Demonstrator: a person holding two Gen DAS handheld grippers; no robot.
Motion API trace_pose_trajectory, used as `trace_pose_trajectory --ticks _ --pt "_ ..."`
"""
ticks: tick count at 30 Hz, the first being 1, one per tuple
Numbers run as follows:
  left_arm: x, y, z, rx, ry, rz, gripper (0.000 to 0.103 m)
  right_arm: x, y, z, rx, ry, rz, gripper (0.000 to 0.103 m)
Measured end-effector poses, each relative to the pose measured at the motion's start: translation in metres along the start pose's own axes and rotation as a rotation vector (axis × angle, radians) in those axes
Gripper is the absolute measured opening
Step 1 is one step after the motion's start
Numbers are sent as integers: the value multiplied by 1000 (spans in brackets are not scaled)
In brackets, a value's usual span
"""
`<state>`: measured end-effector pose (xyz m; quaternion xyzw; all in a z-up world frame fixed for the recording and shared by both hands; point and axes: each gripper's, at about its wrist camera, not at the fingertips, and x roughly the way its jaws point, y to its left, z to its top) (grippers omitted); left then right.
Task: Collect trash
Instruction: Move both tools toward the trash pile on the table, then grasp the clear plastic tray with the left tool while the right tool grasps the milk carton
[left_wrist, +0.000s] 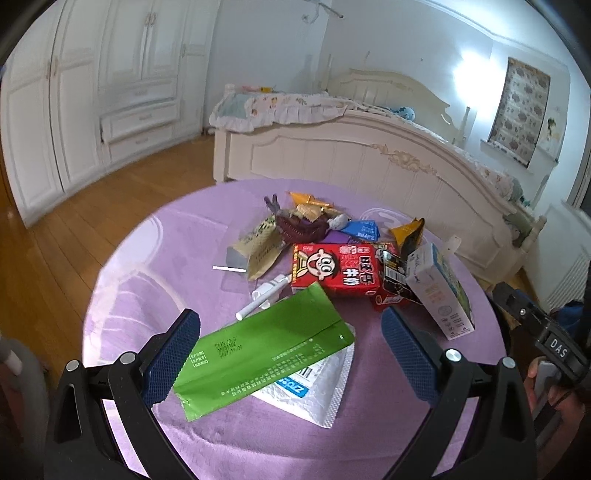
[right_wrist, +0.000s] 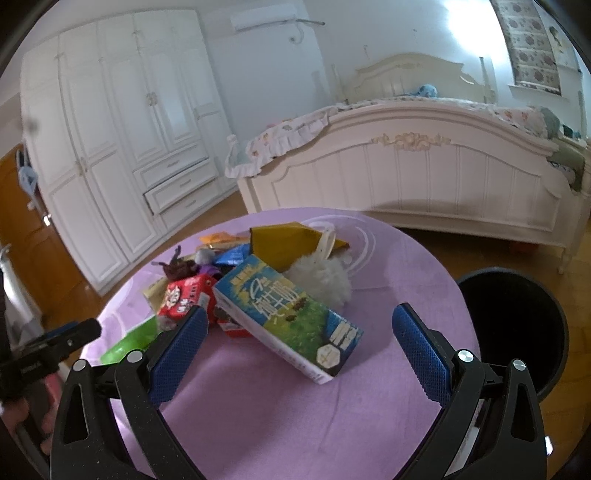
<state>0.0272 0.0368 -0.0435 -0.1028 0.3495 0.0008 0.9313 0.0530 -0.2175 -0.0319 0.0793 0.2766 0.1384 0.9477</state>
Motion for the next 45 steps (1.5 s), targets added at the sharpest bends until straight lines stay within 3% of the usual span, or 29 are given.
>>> trace_pose_trajectory --ticks 4,7,11,16,24,25,27,28,29,34,39,42,45 --pt "12 27 5 -41 21 -27 98 13 -4 8 -76 -3 13 99" --pt "24 48 12 -71 39 -70 98 31 -8 15 -132 49 39 98" --pt "41 62 25 -58 67 -111 97 56 -11 16 -135 109 132 98" --pt "67 71 36 -35 133 -110 97 75 -9 23 -196 154 173 96" --pt "93 80 47 -80 198 -148 71 89 10 20 -279 259 244 96" --pt "98 79 48 -77 211 -151 63 90 14 17 -297 273 238 95" --pt "106 78 46 -82 236 -151 49 92 19 11 -327 299 227 84" --pt "111 78 45 -94 248 -153 43 94 21 8 -335 309 216 74" --pt "111 79 45 -102 245 -150 39 93 20 6 -332 314 211 64" --pt "93 87 47 -147 171 -132 35 79 16 4 -284 295 220 51" --pt "60 76 54 -90 73 -96 34 60 18 5 -256 250 231 51" --pt "31 62 56 -4 -25 -9 31 49 26 3 -269 226 221 51" --pt "5 48 59 80 -122 73 21 42 36 1 -289 201 215 51"
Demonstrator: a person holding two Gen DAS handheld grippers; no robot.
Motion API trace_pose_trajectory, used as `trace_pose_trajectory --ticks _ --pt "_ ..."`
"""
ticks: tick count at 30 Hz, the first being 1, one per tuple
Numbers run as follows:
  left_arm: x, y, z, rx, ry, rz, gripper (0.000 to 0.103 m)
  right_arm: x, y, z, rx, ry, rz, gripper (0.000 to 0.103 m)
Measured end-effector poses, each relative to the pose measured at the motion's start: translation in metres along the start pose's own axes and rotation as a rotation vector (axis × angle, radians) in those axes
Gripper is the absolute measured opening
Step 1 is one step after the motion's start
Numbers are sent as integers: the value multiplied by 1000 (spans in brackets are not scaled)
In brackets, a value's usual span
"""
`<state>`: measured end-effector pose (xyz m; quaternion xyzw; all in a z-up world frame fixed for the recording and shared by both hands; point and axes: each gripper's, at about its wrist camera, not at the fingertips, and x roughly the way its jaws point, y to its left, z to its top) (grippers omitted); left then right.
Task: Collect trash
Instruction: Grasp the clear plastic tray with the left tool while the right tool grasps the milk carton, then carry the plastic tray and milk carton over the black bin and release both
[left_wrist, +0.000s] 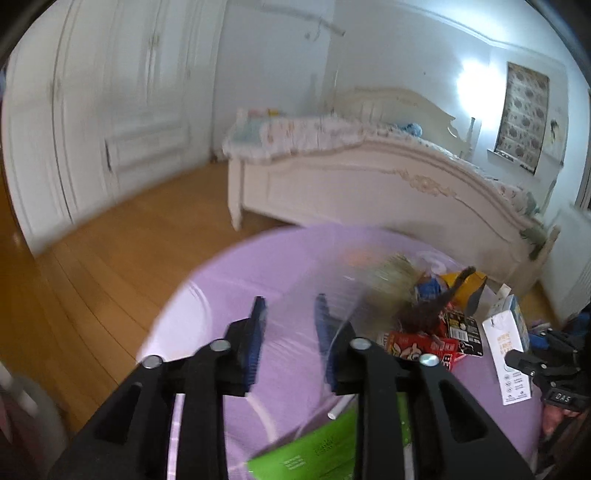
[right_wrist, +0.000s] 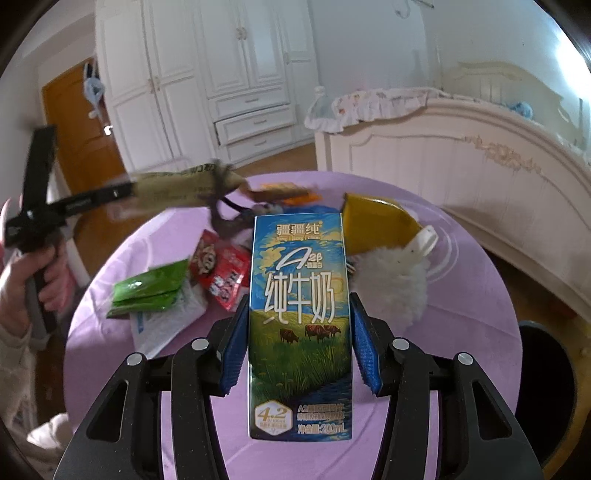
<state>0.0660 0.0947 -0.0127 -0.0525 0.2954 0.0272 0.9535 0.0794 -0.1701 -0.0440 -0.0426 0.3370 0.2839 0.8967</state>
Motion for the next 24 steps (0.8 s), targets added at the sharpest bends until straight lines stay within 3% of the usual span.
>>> trace_pose_trajectory --ticks 3,9,15,24 --pt "-21 -8 9 55 -84 65 21 -6 6 2 -8 -17 -6 51" --pt "-37 -13 18 45 -132 85 21 -24 10 5 -8 -51 -29 50" --pt "-51 -29 25 -8 -126 -27 21 -51 8 17 -1 -58 -154 50" --pt "-24 -126 20 59 -25 -227 21 -91 -39 4 111 -85 -389 51"
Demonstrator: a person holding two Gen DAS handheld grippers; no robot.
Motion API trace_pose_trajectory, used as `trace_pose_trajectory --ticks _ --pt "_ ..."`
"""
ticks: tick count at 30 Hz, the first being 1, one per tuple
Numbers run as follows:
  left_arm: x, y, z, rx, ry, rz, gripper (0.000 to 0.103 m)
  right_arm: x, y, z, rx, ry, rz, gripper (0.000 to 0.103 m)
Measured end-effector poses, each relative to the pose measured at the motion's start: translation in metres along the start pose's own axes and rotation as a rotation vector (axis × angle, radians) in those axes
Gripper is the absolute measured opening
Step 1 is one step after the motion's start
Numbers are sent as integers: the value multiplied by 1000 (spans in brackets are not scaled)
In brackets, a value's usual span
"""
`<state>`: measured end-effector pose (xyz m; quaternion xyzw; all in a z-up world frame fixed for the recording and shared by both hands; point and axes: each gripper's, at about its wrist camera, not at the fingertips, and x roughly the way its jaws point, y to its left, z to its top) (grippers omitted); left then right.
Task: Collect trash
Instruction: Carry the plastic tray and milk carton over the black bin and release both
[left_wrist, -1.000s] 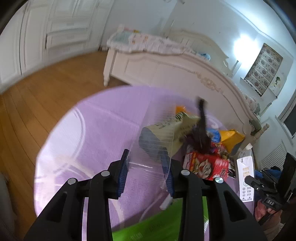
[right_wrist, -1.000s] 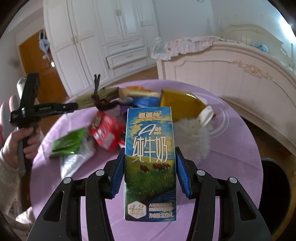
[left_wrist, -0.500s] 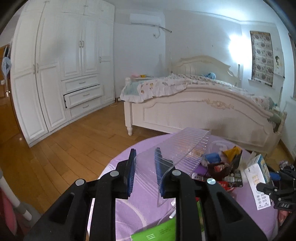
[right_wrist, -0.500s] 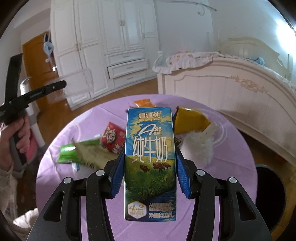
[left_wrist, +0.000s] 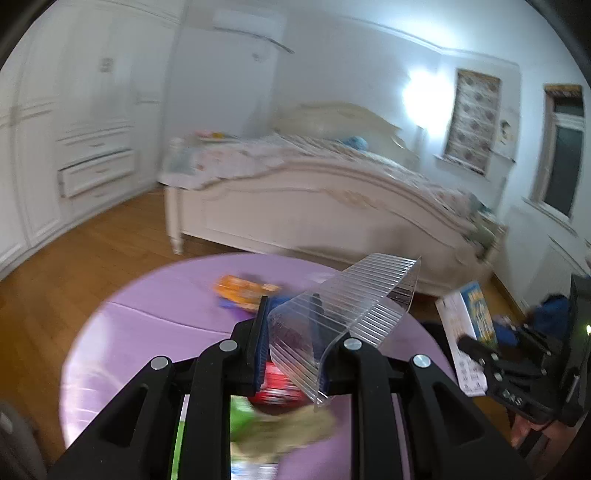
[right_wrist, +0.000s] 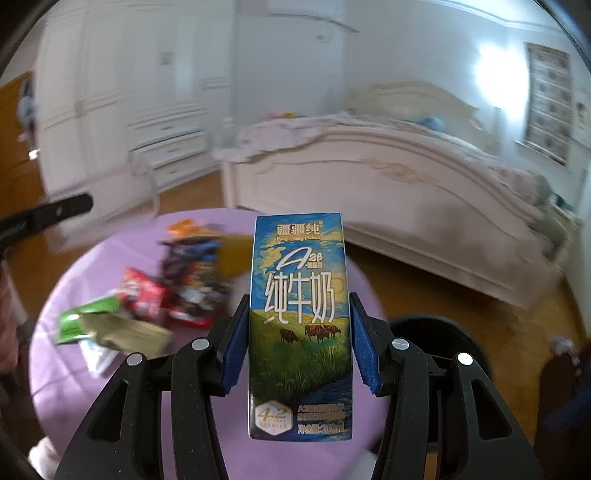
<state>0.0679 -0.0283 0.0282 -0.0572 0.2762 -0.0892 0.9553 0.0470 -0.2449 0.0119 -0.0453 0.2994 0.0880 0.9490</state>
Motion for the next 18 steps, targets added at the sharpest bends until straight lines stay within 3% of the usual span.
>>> trace_pose_trajectory --ticks 9,18 --pt "79 -104 -27 78 163 -142 21 0 -96 -33 153 28 -167 51" --pt "131 -163 -45 114 268 -189 21 19 -163 -72 256 76 -204 51"
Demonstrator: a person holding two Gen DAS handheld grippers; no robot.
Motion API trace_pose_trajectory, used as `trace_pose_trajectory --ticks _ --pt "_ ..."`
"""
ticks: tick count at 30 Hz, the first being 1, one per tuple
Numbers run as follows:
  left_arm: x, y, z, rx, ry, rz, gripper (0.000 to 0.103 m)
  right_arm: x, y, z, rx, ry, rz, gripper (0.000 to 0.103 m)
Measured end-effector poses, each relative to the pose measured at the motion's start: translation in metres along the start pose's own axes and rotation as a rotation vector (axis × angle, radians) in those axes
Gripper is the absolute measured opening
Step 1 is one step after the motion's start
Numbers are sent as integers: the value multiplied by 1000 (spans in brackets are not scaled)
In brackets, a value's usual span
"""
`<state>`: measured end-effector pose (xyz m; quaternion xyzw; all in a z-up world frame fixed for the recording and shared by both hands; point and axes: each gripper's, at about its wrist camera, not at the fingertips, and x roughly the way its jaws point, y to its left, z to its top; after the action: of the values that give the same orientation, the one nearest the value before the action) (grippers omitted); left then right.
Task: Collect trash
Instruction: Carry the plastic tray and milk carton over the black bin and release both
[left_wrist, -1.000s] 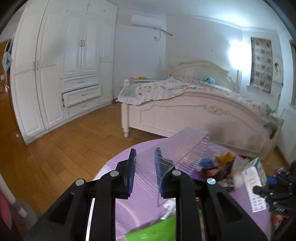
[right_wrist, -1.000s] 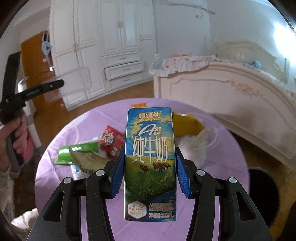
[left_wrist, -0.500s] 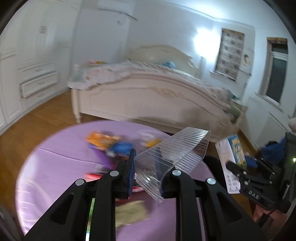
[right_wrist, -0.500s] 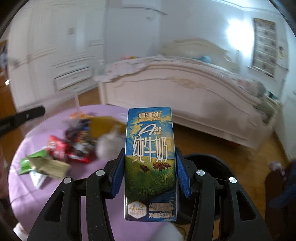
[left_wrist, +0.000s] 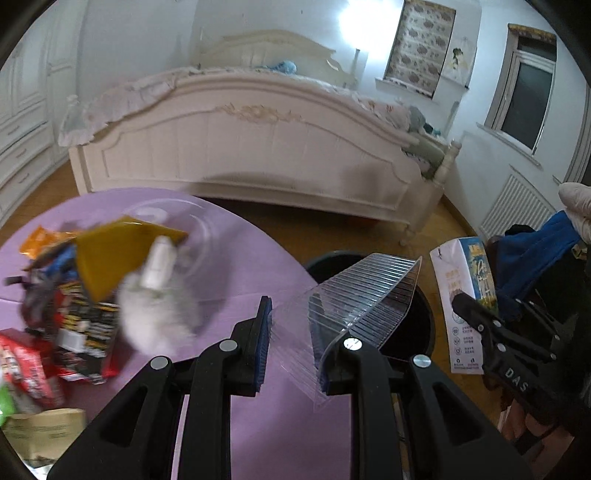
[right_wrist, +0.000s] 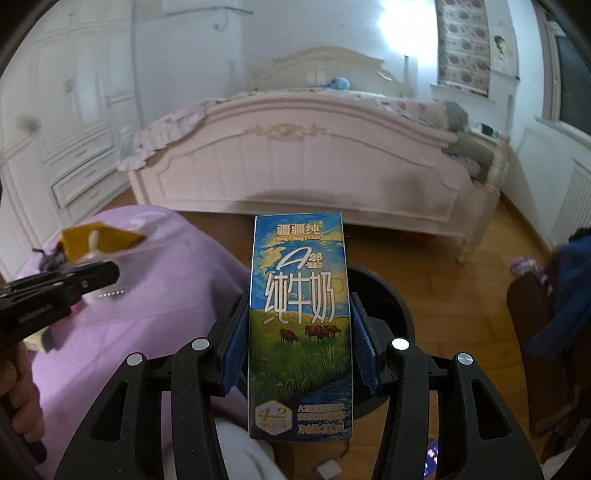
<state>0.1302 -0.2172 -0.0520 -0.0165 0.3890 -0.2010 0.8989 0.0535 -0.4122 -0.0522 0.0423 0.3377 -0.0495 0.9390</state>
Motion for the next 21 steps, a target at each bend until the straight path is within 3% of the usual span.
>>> trace_pose_trajectory --ticks 12,21 --pt "52 -33 -2 23 88 7 21 40 -37 -20 69 66 0 51" --pt "78 -45 11 39 108 17 24 77 -53 -27 124 98 10 51"
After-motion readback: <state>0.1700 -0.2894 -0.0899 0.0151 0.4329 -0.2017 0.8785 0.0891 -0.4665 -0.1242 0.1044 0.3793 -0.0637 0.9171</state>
